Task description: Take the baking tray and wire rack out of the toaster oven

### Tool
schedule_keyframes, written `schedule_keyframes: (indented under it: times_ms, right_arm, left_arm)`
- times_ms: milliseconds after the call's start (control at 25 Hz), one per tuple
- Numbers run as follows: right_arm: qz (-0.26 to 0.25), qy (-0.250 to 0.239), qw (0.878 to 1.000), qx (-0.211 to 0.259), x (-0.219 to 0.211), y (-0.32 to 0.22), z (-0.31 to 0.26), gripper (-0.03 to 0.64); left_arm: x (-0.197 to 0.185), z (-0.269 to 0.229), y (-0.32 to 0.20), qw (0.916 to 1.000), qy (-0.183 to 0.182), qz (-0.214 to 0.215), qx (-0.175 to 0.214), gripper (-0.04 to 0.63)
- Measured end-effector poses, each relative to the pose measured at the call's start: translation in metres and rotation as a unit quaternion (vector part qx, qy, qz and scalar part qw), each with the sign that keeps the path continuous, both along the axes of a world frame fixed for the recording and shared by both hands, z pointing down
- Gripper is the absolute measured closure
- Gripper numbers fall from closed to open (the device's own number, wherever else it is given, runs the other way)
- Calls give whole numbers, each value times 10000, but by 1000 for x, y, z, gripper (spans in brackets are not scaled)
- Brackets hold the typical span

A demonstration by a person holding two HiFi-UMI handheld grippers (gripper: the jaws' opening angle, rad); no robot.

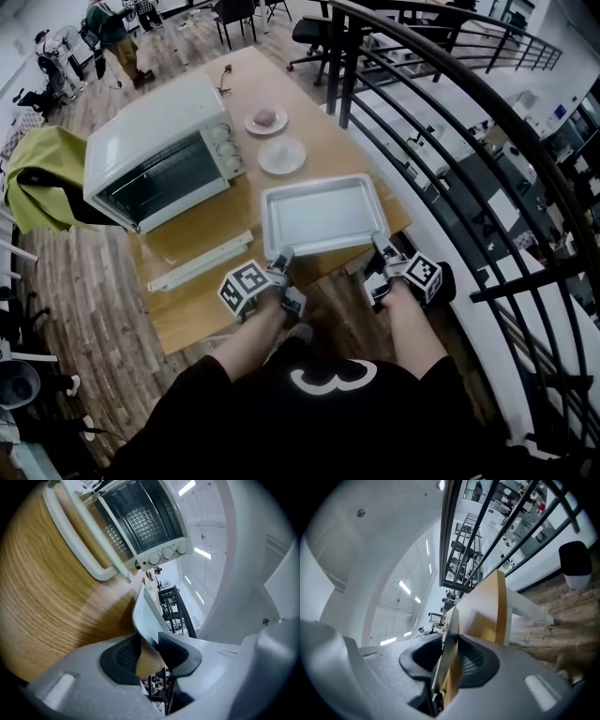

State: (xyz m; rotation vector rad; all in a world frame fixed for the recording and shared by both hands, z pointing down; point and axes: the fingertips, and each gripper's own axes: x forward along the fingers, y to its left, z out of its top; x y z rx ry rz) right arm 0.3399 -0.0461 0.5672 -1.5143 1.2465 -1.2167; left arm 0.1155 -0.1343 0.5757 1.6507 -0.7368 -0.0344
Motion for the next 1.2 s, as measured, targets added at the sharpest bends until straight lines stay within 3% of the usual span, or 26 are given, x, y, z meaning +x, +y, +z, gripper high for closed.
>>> schedule_keyframes:
  times_ms: [320,640,800,920,1040,1200]
  right_arm:
    - [-239,126,9987,-442,6,-9,31,505]
    - [-666,682,9901,-1026,7,-9,47,506]
    - [-1092,1162,9817,-1039,4,-13,44,494]
    - [-1592,1569,9690,-1053,-4,-13,42,453]
    - [-2207,2142,9441,-1185,-12,-9,41,426]
    - [-2726,2683,9147,-1304,-18,-4,43,387]
  left_arm:
    - [7,18,-10,9993,-323,147,-106,469]
    - [9,37,-4,9956,-726,473,-348,469]
    - [13,37,-3,9932,-806,776,-316,466]
    - [16,36,0,9890,-895,1153,-239,419]
    - [18,33,6,9807,-1056,1642,-94,390]
    - [21,31,16,9622,-1349,2358,191,351]
